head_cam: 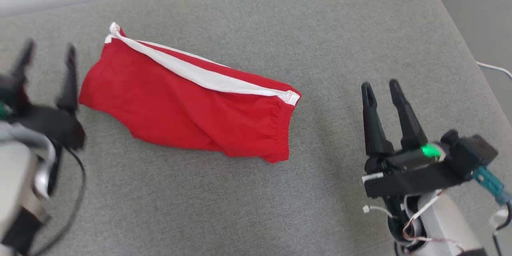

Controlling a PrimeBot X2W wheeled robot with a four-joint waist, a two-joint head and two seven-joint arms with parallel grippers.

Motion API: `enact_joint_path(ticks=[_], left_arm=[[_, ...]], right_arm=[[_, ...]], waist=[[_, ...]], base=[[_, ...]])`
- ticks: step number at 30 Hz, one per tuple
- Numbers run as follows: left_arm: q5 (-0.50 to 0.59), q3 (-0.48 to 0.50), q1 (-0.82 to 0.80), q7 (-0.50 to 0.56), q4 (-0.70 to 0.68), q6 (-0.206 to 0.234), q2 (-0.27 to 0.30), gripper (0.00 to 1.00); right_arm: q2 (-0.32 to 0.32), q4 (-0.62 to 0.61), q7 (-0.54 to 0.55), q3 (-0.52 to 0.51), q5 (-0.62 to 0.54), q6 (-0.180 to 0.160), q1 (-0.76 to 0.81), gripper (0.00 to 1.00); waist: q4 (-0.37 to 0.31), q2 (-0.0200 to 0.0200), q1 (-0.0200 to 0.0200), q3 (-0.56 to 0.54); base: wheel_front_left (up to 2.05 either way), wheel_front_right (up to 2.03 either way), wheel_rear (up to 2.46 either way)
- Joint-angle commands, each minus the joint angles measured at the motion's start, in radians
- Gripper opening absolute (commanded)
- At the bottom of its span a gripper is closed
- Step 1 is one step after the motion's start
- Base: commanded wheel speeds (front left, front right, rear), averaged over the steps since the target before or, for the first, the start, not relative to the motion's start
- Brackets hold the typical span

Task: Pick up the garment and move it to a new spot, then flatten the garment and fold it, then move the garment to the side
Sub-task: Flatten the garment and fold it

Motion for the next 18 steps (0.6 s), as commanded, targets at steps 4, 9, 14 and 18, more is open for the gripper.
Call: enact_joint_path(ticks=[4, 9, 14, 18], left_arm=[[0.047, 0.018, 0.091, -0.003, 0.038, -0.042, -0.053, 1.00], [0.039, -0.002, 0.080, 0.007, 0.198, -0.101, -0.106, 1.00], [0.052, -0.036, 0.010, 0.044, 0.350, -0.132, -0.132, 1.00], [0.045, -0.043, -0.038, 0.061, 0.450, -0.147, -0.126, 1.00]], right_arm=[[0.071, 0.003, 0.000, -0.041, -0.041, -0.002, 0.073, 1.00], [0.094, 0.029, 0.000, -0.031, -0.059, -0.002, 0.106, 1.00], [0.088, 0.044, 0.000, -0.022, -0.064, -0.002, 0.089, 1.00], [0.085, 0.053, 0.000, -0.007, -0.065, -0.002, 0.070, 1.00]], waist=[[0.013, 0.0002, 0.0003, -0.023], [-0.002, 0.0002, 0.0003, -0.036], [-0.036, 0.0002, 0.0003, -0.038], [-0.071, 0.0002, 0.0003, -0.031]], base=[[0.00, 0.00, 0.00], [0.00, 0.00, 0.00], [0.00, 0.00, 0.00], [0.00, 0.00, 0.00]])
